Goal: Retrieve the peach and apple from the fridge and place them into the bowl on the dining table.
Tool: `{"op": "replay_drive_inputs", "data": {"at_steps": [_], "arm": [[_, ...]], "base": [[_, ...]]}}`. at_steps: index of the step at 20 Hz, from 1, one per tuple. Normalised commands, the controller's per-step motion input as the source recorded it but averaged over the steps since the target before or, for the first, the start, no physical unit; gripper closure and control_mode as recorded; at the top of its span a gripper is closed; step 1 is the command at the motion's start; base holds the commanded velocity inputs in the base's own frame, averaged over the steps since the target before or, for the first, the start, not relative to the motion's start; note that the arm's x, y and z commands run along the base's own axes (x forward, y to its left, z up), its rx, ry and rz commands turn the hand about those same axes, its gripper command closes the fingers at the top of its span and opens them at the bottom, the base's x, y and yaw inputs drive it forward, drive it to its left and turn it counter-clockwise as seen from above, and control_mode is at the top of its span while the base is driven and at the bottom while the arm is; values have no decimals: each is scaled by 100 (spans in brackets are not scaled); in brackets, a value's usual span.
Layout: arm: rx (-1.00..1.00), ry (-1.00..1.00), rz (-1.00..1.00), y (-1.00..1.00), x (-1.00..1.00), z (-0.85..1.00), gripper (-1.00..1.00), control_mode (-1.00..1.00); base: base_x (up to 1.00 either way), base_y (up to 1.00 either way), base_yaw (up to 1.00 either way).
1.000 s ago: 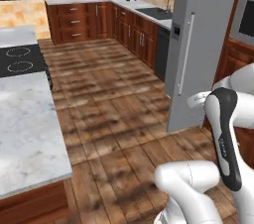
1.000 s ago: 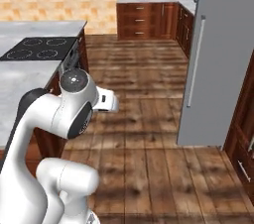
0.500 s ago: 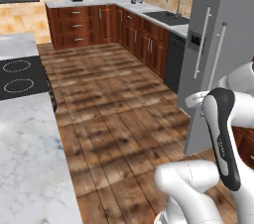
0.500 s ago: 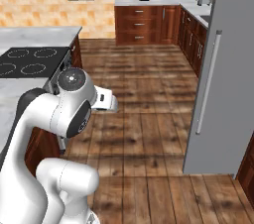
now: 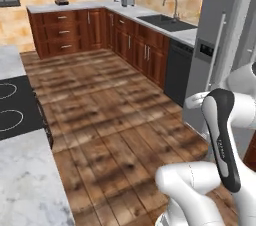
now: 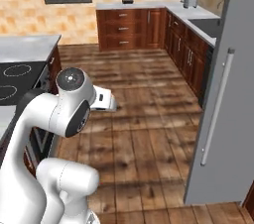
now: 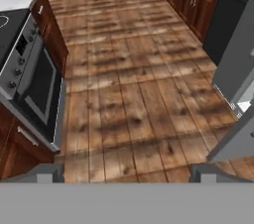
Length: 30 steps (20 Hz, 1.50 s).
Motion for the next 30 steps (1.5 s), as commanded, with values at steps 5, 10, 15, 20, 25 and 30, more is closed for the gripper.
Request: {"op": "replay_drive_inputs", "data": {"at_steps": [5,10,15,20,25,30], "arm": [[0,0,0,0,0,0,-100,100],[0,0,0,0,0,0,-100,100],[0,0,0,0,0,0,-100,100],[0,0,0,0,0,0,-100,100],[0,0,0,0,0,0,-100,100],[0,0,0,0,0,0,-100,100]], "base": [[100,0,-24],[98,0,-25],[71,-5,-31],[54,-10,-37],[40,0,-41],[62,17,-43]]}}
